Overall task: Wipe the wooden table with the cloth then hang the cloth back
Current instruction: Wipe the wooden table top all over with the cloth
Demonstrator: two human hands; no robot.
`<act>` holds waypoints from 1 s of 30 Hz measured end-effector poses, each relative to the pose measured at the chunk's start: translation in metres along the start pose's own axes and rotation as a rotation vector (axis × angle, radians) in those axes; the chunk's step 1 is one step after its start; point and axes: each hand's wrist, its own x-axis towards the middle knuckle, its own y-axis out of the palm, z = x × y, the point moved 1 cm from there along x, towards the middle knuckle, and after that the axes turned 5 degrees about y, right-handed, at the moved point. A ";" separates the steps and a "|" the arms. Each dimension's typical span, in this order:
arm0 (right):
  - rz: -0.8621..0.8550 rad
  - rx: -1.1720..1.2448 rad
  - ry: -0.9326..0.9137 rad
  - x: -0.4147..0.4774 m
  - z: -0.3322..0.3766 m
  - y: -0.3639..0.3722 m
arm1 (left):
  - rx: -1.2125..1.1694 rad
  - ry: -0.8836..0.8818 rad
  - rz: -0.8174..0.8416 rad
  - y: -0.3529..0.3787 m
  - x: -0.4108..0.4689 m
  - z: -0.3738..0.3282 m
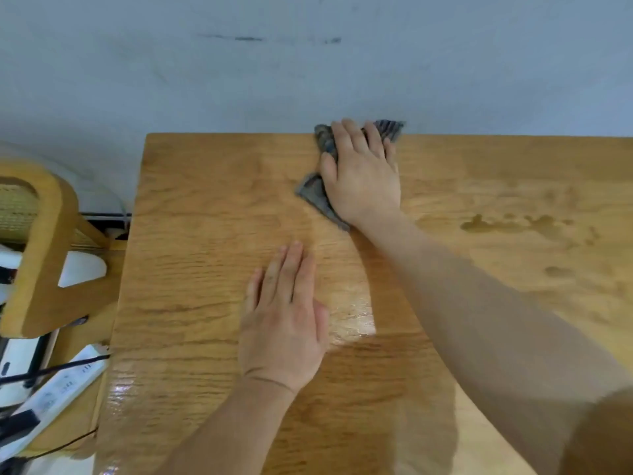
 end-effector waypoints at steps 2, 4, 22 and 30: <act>0.041 -0.025 -0.052 -0.069 -0.007 -0.003 | -0.010 0.012 0.004 -0.001 -0.001 0.001; 0.102 -0.076 -0.092 -0.150 -0.021 -0.010 | -0.006 0.017 0.008 -0.004 0.000 0.002; 0.017 0.005 -0.013 0.000 -0.012 -0.005 | 0.035 -0.006 0.001 -0.004 0.005 -0.001; 0.254 -0.110 -0.258 -0.287 -0.074 -0.029 | 0.022 0.001 0.003 -0.007 0.003 -0.003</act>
